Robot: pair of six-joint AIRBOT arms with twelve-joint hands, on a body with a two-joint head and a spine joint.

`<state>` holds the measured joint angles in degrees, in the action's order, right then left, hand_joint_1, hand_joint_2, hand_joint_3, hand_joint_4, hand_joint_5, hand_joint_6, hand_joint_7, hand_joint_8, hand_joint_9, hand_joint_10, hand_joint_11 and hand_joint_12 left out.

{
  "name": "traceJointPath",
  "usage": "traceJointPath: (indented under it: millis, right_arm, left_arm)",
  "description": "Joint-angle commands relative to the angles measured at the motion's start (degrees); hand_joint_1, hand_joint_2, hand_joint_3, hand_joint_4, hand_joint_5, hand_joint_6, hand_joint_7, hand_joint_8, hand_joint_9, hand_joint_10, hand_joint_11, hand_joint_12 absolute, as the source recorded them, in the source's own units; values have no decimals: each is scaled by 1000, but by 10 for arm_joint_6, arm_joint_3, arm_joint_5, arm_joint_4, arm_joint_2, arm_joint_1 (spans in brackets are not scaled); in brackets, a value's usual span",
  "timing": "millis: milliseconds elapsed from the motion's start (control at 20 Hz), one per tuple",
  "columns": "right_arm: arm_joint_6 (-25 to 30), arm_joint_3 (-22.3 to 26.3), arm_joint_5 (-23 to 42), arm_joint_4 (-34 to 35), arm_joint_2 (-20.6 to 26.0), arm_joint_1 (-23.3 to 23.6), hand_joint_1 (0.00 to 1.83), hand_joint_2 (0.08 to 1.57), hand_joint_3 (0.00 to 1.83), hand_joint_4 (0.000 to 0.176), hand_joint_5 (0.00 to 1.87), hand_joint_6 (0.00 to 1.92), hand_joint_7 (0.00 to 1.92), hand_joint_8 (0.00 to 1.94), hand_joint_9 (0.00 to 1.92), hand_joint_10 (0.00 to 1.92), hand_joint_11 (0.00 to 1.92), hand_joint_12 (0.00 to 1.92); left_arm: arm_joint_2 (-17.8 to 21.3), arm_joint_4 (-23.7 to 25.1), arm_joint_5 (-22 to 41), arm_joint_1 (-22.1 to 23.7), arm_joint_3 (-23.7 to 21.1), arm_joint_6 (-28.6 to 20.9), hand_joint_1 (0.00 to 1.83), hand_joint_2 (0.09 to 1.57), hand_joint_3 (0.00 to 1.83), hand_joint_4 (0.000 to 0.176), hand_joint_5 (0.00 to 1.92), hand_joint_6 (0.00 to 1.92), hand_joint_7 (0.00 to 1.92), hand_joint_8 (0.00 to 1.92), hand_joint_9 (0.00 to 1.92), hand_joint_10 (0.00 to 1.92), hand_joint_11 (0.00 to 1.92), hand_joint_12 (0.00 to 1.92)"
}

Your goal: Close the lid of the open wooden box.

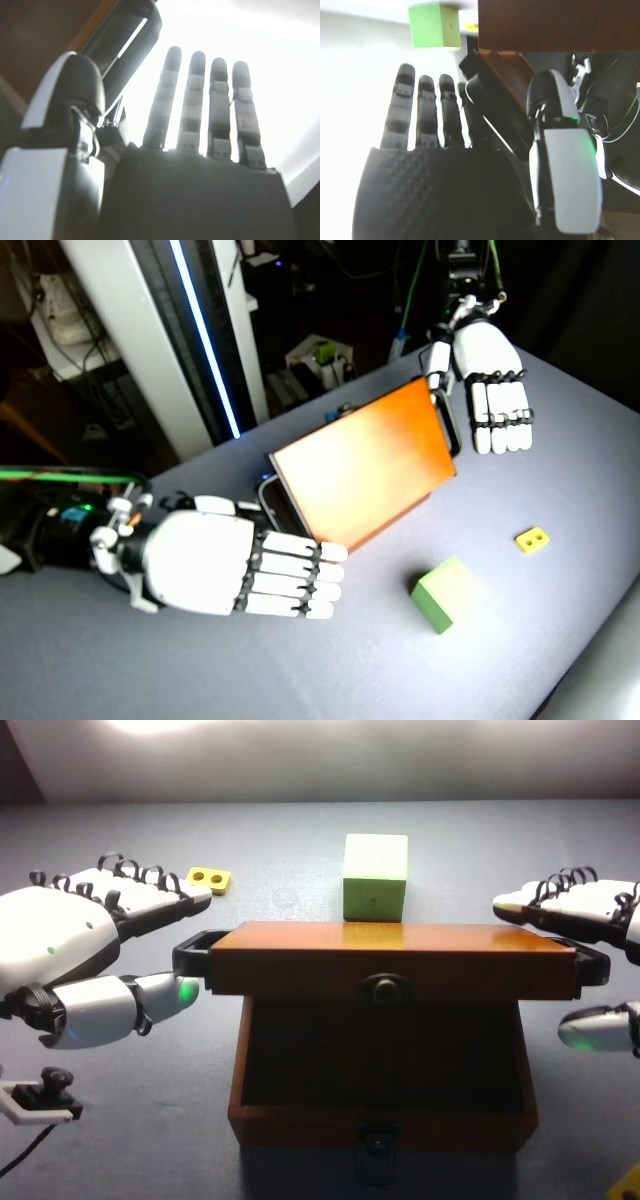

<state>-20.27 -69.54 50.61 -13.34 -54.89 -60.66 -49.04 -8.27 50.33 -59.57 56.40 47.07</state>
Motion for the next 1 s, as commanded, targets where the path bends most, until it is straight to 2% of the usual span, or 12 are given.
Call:
traceJointPath:
  millis: [0, 150, 250, 300, 550, 650, 700, 750, 800, 850, 900, 950]
  right_arm:
    - [3, 1, 65, 19, 0, 3, 618, 1167, 0, 9, 35, 0, 62, 0, 45, 0, 100, 39]
    - [3, 2, 65, 19, 0, 2, 654, 1155, 0, 0, 42, 2, 46, 1, 29, 0, 83, 33]
    - [3, 2, 65, 19, -1, 2, 688, 1151, 0, 0, 41, 1, 54, 4, 34, 2, 38, 13]
    - [3, 3, 65, 19, -1, 2, 640, 1144, 0, 0, 42, 2, 50, 3, 29, 3, 57, 21]
    - [3, 3, 65, 20, -1, 2, 643, 1131, 0, 1, 38, 0, 36, 0, 30, 2, 62, 24]
    - [3, 3, 65, 20, -1, 2, 615, 1107, 0, 18, 0, 0, 0, 0, 0, 0, 25, 8]
    - [3, 3, 65, 20, -1, 2, 615, 1107, 0, 18, 0, 0, 0, 0, 0, 0, 25, 8]
    - [3, 3, 65, 21, -1, 1, 629, 1048, 0, 92, 0, 0, 0, 0, 0, 0, 0, 0]
    - [3, 3, 65, 22, -1, 1, 639, 1011, 0, 113, 0, 0, 0, 0, 0, 0, 0, 0]
    - [3, 3, 65, 22, -1, 1, 645, 982, 0, 124, 0, 0, 0, 0, 0, 0, 0, 0]
    - [3, 3, 65, 22, -2, 1, 645, 982, 0, 124, 0, 0, 0, 0, 0, 0, 0, 0]
    - [3, 3, 66, 24, -2, 0, 707, 925, 0, 171, 0, 0, 0, 0, 0, 0, 0, 0]
  left_arm:
    - [0, -6, 75, 1, -2, -6, 0, 1411, 0, 0, 201, 0, 216, 1, 169, 1, 42, 371]
    - [-2, -6, 76, -6, -4, -8, 23, 1422, 0, 0, 191, 1, 175, 1, 92, 3, 0, 217]
    - [-2, -7, 77, -7, -4, -9, 0, 1373, 4, 0, 187, 0, 196, 0, 113, 0, 0, 272]
    - [-2, -7, 77, -7, -5, -9, 34, 1396, 12, 0, 181, 1, 186, 2, 107, 1, 0, 256]
    - [-3, -8, 78, -12, -6, -9, 65, 1458, 18, 0, 172, 3, 146, 0, 91, 0, 0, 227]
    - [-3, -9, 79, -13, -7, -9, 81, 1490, 11, 0, 156, 0, 135, 1, 73, 0, 0, 179]
    - [-3, -10, 79, -15, -7, -9, 81, 1490, 11, 0, 156, 0, 135, 1, 73, 0, 0, 179]
    - [-4, -11, 80, -18, -8, -9, 98, 1497, 6, 0, 138, 0, 124, 1, 64, 0, 0, 164]
    - [-6, -13, 82, -21, -8, -11, 100, 1496, 5, 0, 139, 1, 117, 0, 66, 1, 0, 164]
    - [-7, -13, 84, -25, -9, -14, 101, 1493, 3, 0, 137, 1, 110, 0, 67, 1, 0, 165]
    - [-8, -13, 84, -26, -9, -15, 101, 1493, 3, 0, 137, 1, 110, 0, 67, 1, 0, 165]
    - [-17, -13, 85, -36, -11, -21, 125, 1484, 0, 0, 141, 2, 121, 4, 69, 1, 0, 170]
